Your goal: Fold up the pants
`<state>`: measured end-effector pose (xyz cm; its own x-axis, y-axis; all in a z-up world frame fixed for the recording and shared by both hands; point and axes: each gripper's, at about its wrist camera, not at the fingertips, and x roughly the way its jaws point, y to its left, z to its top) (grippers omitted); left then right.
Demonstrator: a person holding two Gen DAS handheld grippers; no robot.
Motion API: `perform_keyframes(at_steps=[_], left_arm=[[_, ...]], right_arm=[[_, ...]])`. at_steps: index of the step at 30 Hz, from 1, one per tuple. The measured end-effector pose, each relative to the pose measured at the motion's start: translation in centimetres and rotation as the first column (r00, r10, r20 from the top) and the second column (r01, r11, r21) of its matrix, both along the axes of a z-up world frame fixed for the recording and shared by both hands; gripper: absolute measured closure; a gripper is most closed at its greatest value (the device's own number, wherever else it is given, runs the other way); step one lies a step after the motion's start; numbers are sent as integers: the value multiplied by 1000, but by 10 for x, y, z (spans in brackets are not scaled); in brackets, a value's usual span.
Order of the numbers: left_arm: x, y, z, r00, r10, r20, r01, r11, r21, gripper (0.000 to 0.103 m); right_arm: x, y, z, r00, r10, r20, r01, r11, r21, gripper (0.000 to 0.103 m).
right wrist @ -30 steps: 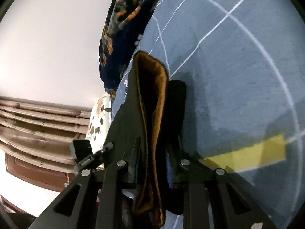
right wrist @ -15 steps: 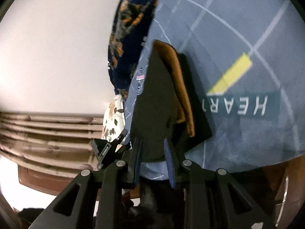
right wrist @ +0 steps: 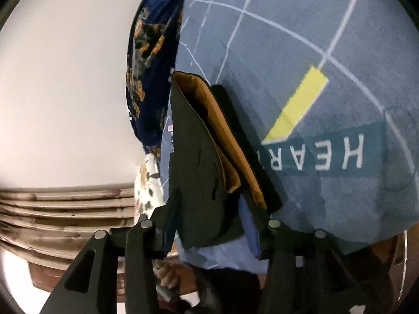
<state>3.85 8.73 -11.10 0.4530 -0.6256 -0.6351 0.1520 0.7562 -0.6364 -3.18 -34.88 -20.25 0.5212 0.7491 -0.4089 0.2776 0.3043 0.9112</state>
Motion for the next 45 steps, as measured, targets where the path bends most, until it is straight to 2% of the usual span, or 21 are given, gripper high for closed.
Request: perform_keyframes(at_steps=[1,3,6,9,12,14,16,22,26,30,33,36,39,41,43,45], left_arm=[[-1,-5,-1,1000,-9,2,9,1000,12,30],[-2,-14,-2,1000,-23,1,23,999,43,30],[-3,-19,0,999,-36,7,36,999,33,30],[-6,-28,1,998,-62,20,60,996,70,29],[-7,-35,-6,997,-80,8,79,993,87,29],[-5,-37,-13,996,-93,-15,94,991,93,29],[-4,-38,-21,995,-93,-29,95,990,102,29],[-4,-38,-29,996,-85,-38,88,992,93,28],[-3,-43,-37,994,-103,-41,108,985,137,28],[-6,-43,-42,995,-100,-10,100,986,135,26],[-6,-43,-42,995,-101,-7,101,985,137,26],[-6,-42,-42,994,-105,-8,105,985,135,26],[-5,-41,-42,995,-99,-12,100,987,122,26],[-5,-40,-43,995,-94,-17,95,989,112,25],[-5,-40,-42,996,-92,-20,94,990,109,25],[-5,-41,-42,995,-93,-19,95,989,114,25]], right_arm=[[1,2,3,1000,11,9,-10,999,-43,90],[0,5,7,1000,14,22,-12,998,-56,91],[-5,8,24,997,22,74,-19,999,-43,91],[-13,10,32,997,21,80,-22,1000,16,91],[-21,13,10,1000,27,12,-27,999,16,92],[-27,9,-12,998,3,-56,0,999,54,93],[-31,6,-23,996,-13,-87,19,997,75,94],[-33,6,-10,998,-9,-57,11,999,43,94],[-31,5,-22,996,-13,-92,18,999,46,94],[-28,4,-23,995,1,-100,4,999,50,94],[-25,5,-18,996,19,-88,-16,999,34,91],[-22,4,3,997,53,-56,-56,997,-57,85],[-21,-8,29,999,47,1,-47,983,-180,73],[-19,-13,32,998,64,6,-61,974,-220,51],[-12,-13,28,996,88,-11,-88,964,-250,45],[-6,-10,25,994,108,-21,-110,959,-262,45]])
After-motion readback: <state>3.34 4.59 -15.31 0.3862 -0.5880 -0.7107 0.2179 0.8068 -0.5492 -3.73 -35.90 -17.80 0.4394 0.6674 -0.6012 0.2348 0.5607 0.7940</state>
